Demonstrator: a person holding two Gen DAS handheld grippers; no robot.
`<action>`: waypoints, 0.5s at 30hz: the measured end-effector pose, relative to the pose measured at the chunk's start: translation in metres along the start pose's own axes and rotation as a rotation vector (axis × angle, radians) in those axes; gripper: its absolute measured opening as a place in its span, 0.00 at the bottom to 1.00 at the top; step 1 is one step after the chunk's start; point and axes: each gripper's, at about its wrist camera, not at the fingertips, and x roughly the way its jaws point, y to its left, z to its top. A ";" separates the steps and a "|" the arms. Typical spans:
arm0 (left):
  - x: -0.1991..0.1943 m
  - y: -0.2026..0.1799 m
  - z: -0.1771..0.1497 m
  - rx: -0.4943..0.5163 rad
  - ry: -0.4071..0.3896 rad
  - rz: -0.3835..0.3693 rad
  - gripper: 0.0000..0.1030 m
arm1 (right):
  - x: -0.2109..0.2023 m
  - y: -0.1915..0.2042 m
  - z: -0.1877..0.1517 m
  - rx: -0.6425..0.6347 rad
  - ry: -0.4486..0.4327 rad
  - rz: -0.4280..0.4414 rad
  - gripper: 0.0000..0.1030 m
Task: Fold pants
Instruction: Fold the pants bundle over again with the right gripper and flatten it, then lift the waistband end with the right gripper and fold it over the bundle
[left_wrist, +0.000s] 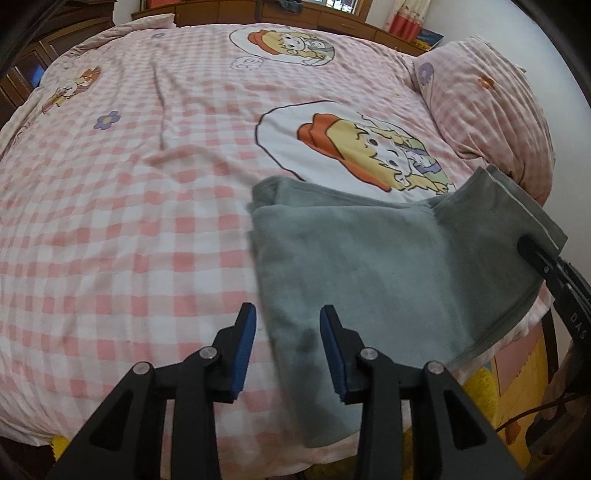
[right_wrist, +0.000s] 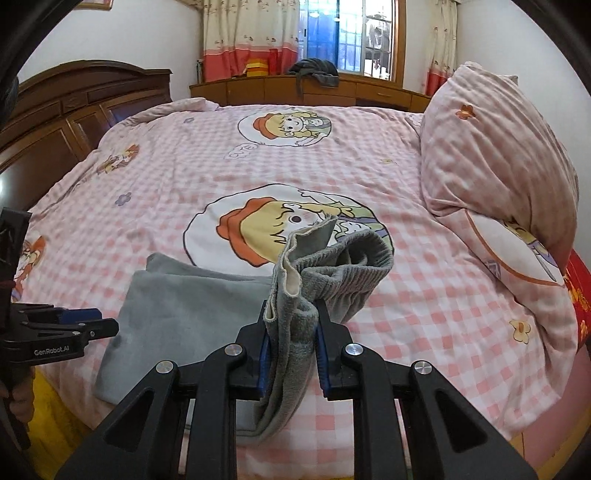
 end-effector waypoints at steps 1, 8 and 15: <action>0.000 0.002 -0.001 -0.004 0.001 0.000 0.38 | 0.000 0.001 0.000 0.000 0.001 -0.001 0.19; -0.003 0.015 -0.006 -0.043 0.000 -0.002 0.39 | -0.005 0.011 0.004 -0.014 -0.016 0.055 0.19; -0.012 0.043 -0.012 -0.108 -0.015 0.013 0.39 | -0.003 0.055 0.006 -0.123 -0.028 0.143 0.19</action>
